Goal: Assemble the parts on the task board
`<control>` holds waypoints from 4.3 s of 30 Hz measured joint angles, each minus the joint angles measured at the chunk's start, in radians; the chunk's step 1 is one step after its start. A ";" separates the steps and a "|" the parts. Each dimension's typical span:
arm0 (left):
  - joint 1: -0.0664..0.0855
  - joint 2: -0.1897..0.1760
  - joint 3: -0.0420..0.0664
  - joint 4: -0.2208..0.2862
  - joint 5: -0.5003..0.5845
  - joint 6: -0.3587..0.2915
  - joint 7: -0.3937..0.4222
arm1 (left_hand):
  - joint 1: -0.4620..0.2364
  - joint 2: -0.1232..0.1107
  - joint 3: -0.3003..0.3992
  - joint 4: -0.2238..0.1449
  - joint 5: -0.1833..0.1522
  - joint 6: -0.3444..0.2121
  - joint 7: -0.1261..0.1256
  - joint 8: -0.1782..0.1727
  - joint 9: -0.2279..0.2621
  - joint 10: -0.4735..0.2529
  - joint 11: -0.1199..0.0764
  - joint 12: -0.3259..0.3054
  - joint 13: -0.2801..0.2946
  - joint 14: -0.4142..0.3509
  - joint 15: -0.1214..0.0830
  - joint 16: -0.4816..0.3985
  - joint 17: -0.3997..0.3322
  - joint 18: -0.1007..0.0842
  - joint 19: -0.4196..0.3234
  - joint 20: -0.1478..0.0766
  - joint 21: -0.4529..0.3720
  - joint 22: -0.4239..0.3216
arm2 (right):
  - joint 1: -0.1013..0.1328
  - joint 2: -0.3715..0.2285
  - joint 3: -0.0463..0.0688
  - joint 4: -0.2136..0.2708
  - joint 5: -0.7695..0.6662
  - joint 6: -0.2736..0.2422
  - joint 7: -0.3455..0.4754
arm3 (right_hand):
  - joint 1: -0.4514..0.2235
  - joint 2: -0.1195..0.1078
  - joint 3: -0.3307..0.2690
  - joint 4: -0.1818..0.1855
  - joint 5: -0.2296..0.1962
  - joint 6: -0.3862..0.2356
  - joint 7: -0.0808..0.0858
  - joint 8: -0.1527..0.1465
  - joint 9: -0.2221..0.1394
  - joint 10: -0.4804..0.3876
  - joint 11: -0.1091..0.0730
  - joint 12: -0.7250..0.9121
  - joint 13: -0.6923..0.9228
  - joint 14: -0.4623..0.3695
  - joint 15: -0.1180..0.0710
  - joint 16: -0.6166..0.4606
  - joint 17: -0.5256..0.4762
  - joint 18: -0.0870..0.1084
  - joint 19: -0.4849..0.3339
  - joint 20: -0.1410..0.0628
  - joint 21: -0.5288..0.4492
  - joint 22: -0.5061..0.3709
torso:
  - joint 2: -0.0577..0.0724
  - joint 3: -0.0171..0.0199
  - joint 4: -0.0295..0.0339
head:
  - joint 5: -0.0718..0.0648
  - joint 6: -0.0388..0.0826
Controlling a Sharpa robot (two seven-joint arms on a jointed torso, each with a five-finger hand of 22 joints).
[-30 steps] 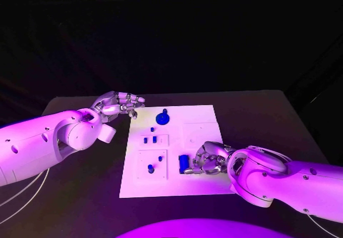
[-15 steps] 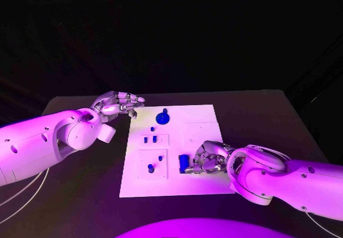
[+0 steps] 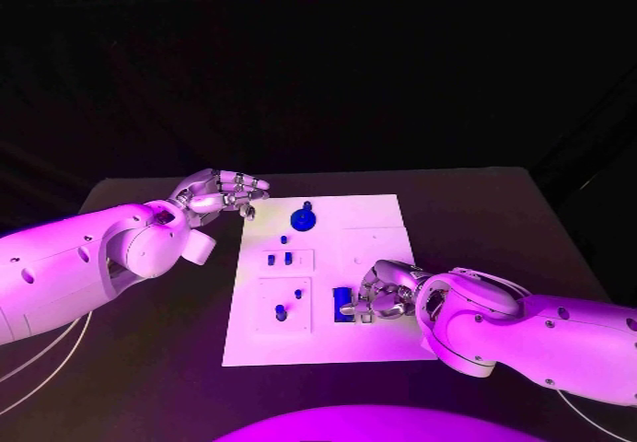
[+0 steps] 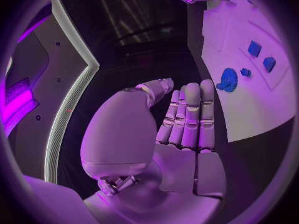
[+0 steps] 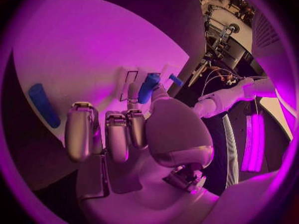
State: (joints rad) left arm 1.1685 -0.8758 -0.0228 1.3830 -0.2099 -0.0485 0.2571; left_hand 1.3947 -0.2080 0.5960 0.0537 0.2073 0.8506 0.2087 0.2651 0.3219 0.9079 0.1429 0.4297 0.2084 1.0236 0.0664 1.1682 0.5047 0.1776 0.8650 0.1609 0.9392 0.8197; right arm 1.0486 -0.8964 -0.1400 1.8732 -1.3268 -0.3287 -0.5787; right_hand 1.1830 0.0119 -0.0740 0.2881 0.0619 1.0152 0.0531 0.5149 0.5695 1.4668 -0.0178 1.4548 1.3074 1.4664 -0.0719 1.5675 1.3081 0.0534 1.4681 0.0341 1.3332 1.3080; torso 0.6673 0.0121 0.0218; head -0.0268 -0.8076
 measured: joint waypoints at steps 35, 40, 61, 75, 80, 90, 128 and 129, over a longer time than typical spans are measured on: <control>-0.001 -0.011 -0.008 0.010 0.031 0.000 0.007 | 0.000 0.000 -0.003 0.003 0.000 -0.003 -0.003 0.000 0.000 0.000 0.000 0.004 0.000 0.000 0.000 0.004 0.000 0.000 0.000 0.000 0.000 -0.001 | 0.021 -0.344 -0.001 0.093 0.018 -0.101 0.177 | 0.146 -0.104 -0.025 -0.003 0.000 -0.079 0.036 -0.074 -0.035 -0.004 0.029 -0.066 0.000 -0.002 0.017 -0.008 0.000 0.000 -0.002 0.017 -0.064 0.000 | -0.003 0.0005 -0.0040 | -0.046 0.021; -0.001 -0.011 -0.008 0.011 0.034 0.000 0.008 | 0.000 0.000 -0.003 0.003 0.000 -0.003 -0.003 0.000 0.000 0.000 0.000 0.004 0.000 0.000 0.000 0.004 0.000 0.000 0.000 0.000 0.000 -0.001 | 0.020 -0.344 -0.001 0.094 -0.011 -0.085 0.172 | 0.146 -0.104 -0.025 -0.003 0.000 -0.079 0.036 -0.074 -0.035 -0.004 0.029 -0.066 0.000 -0.002 0.017 -0.008 0.000 0.000 -0.002 0.017 -0.064 -0.001 | -0.003 0.0004 -0.0035 | -0.049 0.020; -0.002 -0.016 -0.011 0.013 0.038 0.000 0.007 | 0.000 0.000 -0.003 0.003 0.000 -0.003 -0.003 0.000 0.000 0.000 0.000 0.004 0.000 0.000 0.000 0.004 0.000 0.000 0.000 0.000 0.000 -0.001 | -0.044 -0.272 0.000 0.048 -0.135 -0.033 0.062 | 0.149 -0.093 -0.021 0.001 0.000 -0.030 0.020 -0.058 -0.029 0.000 0.025 -0.080 0.001 -0.002 0.016 -0.008 -0.001 0.000 -0.002 0.017 -0.061 0.000 | 0.000 -0.0010 0.0001 | -0.055 0.008; -0.002 -0.020 -0.011 0.014 0.038 0.000 0.006 | 0.000 0.000 -0.003 0.003 0.000 -0.003 -0.003 0.005 0.000 0.000 0.000 0.004 0.000 0.000 0.000 0.004 0.000 0.000 0.000 0.000 0.000 -0.001 | -0.050 -0.233 0.005 0.027 -0.189 -0.035 0.030 | 0.241 -0.085 0.102 -0.028 -0.004 -0.024 0.013 -0.084 0.169 -0.002 0.011 -0.082 0.008 0.001 0.003 -0.008 -0.001 0.000 -0.002 0.009 -0.061 0.000 | 0.000 -0.0008 -0.0001 | -0.052 0.005; -0.002 -0.021 -0.011 0.014 0.038 0.000 0.006 | 0.000 0.000 -0.003 0.003 0.000 -0.003 -0.003 0.005 0.000 0.000 0.000 0.008 0.000 0.000 0.000 0.004 0.000 0.000 0.000 0.000 -0.004 -0.001 | -0.049 -0.224 0.005 0.028 -0.203 -0.033 0.026 | 0.273 -0.118 0.176 0.004 -0.004 -0.020 0.006 -0.100 0.168 -0.002 0.009 -0.089 -0.001 0.002 0.002 -0.008 -0.001 0.000 -0.005 0.005 -0.061 0.000 | 0.000 -0.0009 -0.0008 | -0.052 0.004; -0.002 -0.022 -0.011 0.015 0.038 0.000 0.005 | 0.000 0.000 -0.003 0.003 0.000 -0.003 -0.003 0.005 0.000 0.000 0.000 0.008 0.000 0.000 0.000 0.004 0.000 0.000 0.000 0.000 -0.004 -0.001 | -0.051 -0.216 0.003 0.033 -0.222 -0.039 0.007 | 0.158 -0.162 0.438 0.009 0.003 -0.019 0.014 -0.070 0.167 0.000 0.007 -0.096 0.001 0.004 0.000 -0.008 0.000 0.000 -0.005 0.005 -0.065 0.000 | 0.000 -0.0012 -0.0008 | -0.049 0.002; -0.002 -0.025 -0.011 0.019 0.037 0.001 0.002 | 0.000 0.000 -0.003 0.003 0.000 -0.003 -0.003 0.005 0.000 -0.004 -0.004 0.008 0.000 0.000 0.000 0.004 0.000 0.000 0.000 0.000 -0.004 -0.001 | -0.033 -0.105 -0.003 0.066 0.120 -0.170 -0.008 | 0.002 -0.179 0.651 -0.174 -0.010 -0.020 0.013 -0.059 -0.018 0.000 0.007 -0.096 0.001 0.004 0.000 -0.004 0.000 0.000 -0.002 0.002 -0.062 -0.001 | 0.000 -0.0010 -0.0002 | -0.040 -0.013; -0.002 -0.025 -0.011 0.019 0.037 0.001 0.002 | 0.000 0.000 -0.003 0.003 0.000 -0.003 -0.003 0.005 0.000 -0.004 -0.004 0.008 0.000 0.000 0.000 0.004 0.000 0.000 0.000 0.000 -0.004 -0.001 | -0.033 -0.102 -0.003 0.064 0.122 -0.170 -0.008 | -0.004 -0.175 0.659 -0.182 -0.010 -0.020 0.013 -0.059 -0.018 0.000 0.007 -0.096 0.001 0.004 0.000 -0.004 0.000 0.000 -0.002 0.002 -0.062 -0.001 | 0.000 -0.0010 -0.0002 | -0.040 -0.013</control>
State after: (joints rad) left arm 1.1661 -0.9005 -0.0342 1.4018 -0.1733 -0.0479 0.2589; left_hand 1.3947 -0.2080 0.5932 0.0565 0.2073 0.8473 0.2053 0.2697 0.3219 0.9043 0.1394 0.4377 0.2084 1.0236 0.0664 1.1722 0.5047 0.1776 0.8650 0.1609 0.9355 0.8186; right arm 1.0154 -0.9981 -0.1429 1.9373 -1.2049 -0.4984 -0.5867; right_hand 1.1786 -0.1632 0.5851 0.1066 0.0515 0.9948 0.0660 0.4562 0.5518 1.4669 -0.0104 1.3590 1.3079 1.4700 -0.0718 1.5638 1.3076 0.0535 1.4663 0.0358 1.2717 1.3073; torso 0.6674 0.0111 0.0216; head -0.0669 -0.8209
